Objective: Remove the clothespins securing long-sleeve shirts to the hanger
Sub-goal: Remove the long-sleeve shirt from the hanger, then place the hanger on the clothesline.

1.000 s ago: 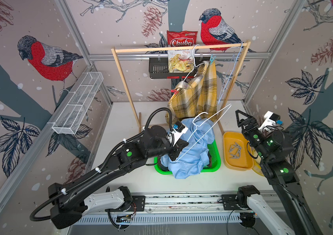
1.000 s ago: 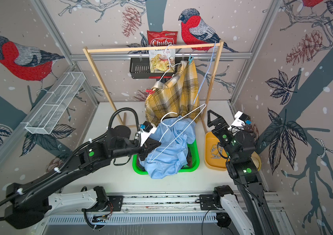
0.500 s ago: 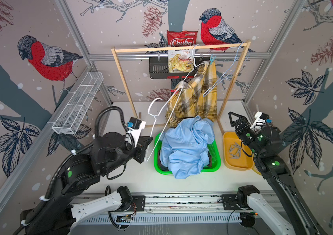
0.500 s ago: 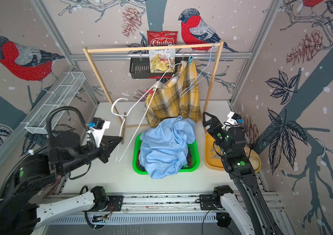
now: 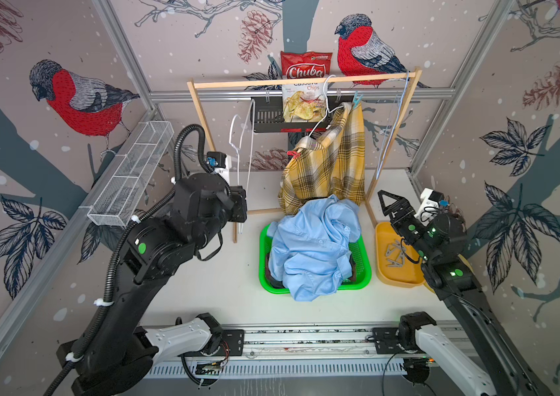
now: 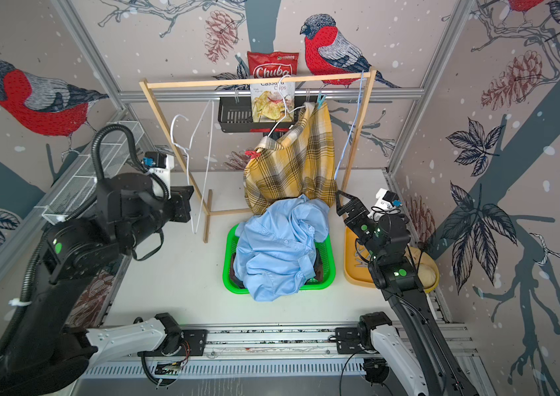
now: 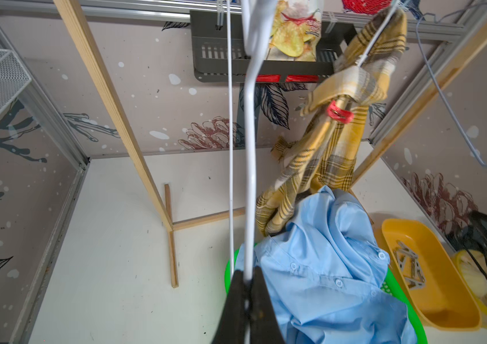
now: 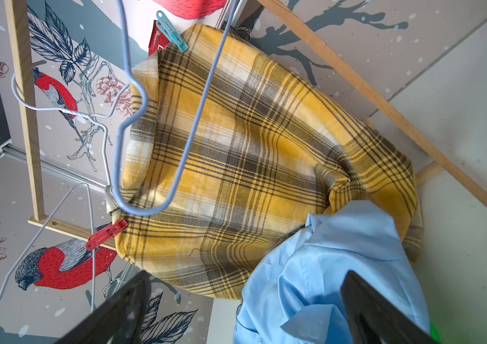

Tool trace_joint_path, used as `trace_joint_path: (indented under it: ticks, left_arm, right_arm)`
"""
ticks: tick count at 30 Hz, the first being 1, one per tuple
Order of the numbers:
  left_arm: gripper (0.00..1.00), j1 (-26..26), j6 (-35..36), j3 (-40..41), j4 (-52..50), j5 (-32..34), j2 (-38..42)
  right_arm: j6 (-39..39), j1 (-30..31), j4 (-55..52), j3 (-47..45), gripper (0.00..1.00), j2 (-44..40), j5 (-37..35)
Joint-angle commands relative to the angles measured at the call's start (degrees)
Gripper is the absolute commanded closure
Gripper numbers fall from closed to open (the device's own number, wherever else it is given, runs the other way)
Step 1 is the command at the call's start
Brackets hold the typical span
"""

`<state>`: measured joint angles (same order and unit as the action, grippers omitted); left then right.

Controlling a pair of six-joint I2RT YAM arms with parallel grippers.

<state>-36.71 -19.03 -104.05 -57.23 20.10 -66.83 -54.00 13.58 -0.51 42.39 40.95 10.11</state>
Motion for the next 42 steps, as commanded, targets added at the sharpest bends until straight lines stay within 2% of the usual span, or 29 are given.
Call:
trace_joint_path:
  ticks: [1, 8, 13, 20, 26, 29, 31, 33, 38, 39, 40, 42]
  left_arm:
    - [1.00, 5.37, 1.70, -2.67, 6.59, -11.79, -3.62]
    - [1.00, 9.76, 3.95, -12.77, 9.61, -14.03, -14.57]
    - [1.00, 14.72, 2.95, -20.19, 10.65, -18.51, -22.03]
    - [1.00, 19.03, 1.48, -25.71, 11.97, -22.54, -27.79]
    - [1.00, 21.83, 1.01, -26.08, 12.54, -24.38, -30.73]
    - [1.00, 22.26, 0.99, -25.61, 12.31, -24.60, -31.80]
    - [1.00, 22.27, 0.69, -24.61, 12.45, -25.15, -31.68]
    - [1.00, 22.25, 0.67, -21.95, 13.46, -26.30, -30.32]
    - [1.00, 22.29, 0.13, -12.33, 17.45, -25.38, -23.89]
    - [0.98, 22.29, 0.09, -10.74, 18.40, -25.29, -22.78]
    - [0.90, 22.25, 0.20, -9.93, 18.96, -25.05, -21.98]
    - [0.66, 22.25, 0.47, -9.59, 19.41, -24.43, -21.24]
  right_arm:
    - [1.55, 0.04, 1.23, -0.28, 0.00, -1.31, -0.35]
    - [2.19, 0.04, 3.04, -2.90, 0.00, -2.07, 1.48]
    - [2.57, 0.04, 5.20, -3.85, 0.00, -0.22, 3.94]
    - [6.36, 1.31, 6.57, -3.37, 0.00, 2.70, 8.15]
    - [10.13, 5.32, 9.53, -2.69, 0.00, 6.10, 12.65]
    - [13.05, 9.35, 11.42, -0.88, 0.00, 9.09, 16.42]
    - [15.65, 12.76, 10.06, 0.93, 0.00, 11.05, 15.54]
    - [17.58, 15.47, 8.36, 2.57, 0.00, 12.88, 14.04]
    - [17.47, 16.82, 9.76, 2.78, 0.00, 15.00, 13.05]
    - [17.44, 16.80, 10.23, 2.78, 0.00, 15.33, 13.09]
    - [17.44, 16.95, 10.33, 2.88, 0.00, 15.71, 13.05]
    - [17.44, 17.02, 9.94, 3.69, 0.00, 16.48, 12.60]
